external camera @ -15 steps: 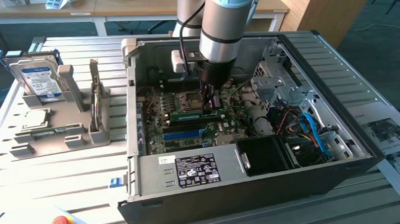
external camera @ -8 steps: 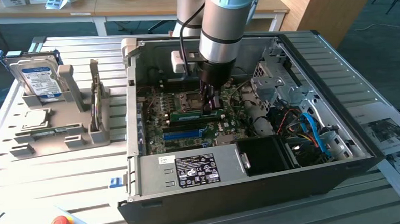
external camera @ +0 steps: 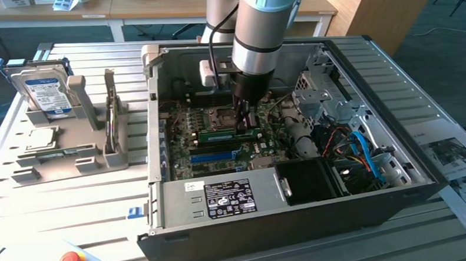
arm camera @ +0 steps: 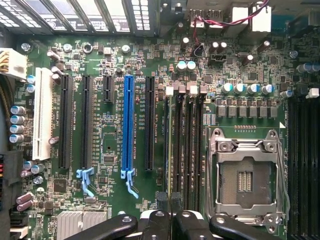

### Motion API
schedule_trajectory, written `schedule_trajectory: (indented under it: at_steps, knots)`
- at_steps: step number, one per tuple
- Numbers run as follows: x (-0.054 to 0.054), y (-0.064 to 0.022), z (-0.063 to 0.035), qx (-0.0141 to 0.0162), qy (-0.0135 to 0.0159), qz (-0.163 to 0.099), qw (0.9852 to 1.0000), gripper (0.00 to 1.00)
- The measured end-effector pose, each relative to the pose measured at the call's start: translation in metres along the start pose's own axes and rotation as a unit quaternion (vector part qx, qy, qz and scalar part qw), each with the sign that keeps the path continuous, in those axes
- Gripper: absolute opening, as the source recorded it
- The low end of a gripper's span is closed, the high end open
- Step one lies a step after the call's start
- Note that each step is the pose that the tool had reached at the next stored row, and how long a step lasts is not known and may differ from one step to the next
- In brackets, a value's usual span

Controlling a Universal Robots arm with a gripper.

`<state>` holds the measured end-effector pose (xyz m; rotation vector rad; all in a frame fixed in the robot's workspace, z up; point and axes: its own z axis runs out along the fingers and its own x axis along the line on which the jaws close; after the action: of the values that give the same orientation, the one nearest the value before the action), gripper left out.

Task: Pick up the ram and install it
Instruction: 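Insert the ram into the slot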

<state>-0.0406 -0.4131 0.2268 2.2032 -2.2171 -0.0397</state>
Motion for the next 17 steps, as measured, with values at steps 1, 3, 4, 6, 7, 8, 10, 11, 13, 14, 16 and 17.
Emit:
schedule_trajectory:
  at_steps: [1,3,4,6,7,8,10,11,13,14,16,17]
  knots:
    - [0.0000,0.0000,0.0002,0.0000,0.0001,0.000,1.0000,0.12]
    - [0.0000,0.0001,0.0003,0.0000,0.0002,0.000,1.0000,0.12]
    - [0.0000,0.0001,0.0003,0.0000,0.0001,0.000,1.0000,0.12]
    - [0.0000,0.0001,0.0004,0.0000,0.0000,0.000,1.0000,0.12]
    - [0.0000,0.0001,0.0004,0.0000,0.0000,0.000,1.0000,0.12]
    - [0.0000,0.0001,0.0004,0.0000,0.0000,0.000,1.0000,0.12]
    - [0.0000,0.0001,0.0004,0.0000,0.0000,0.000,1.0000,0.12]
    - [0.0000,0.0001,0.0004,0.0000,0.0000,0.000,1.0000,0.13]
    - [0.0000,0.0001,0.0004,0.0000,0.0000,0.000,1.0000,0.18]
    - [0.0000,0.0000,0.0004,0.0000,0.0000,0.000,1.0000,0.24]
    - [0.0000,0.0001,0.0004,0.0000,0.0000,0.000,1.0000,0.24]
    - [0.0000,0.0001,0.0004,0.0000,0.0000,0.000,1.0000,0.31]
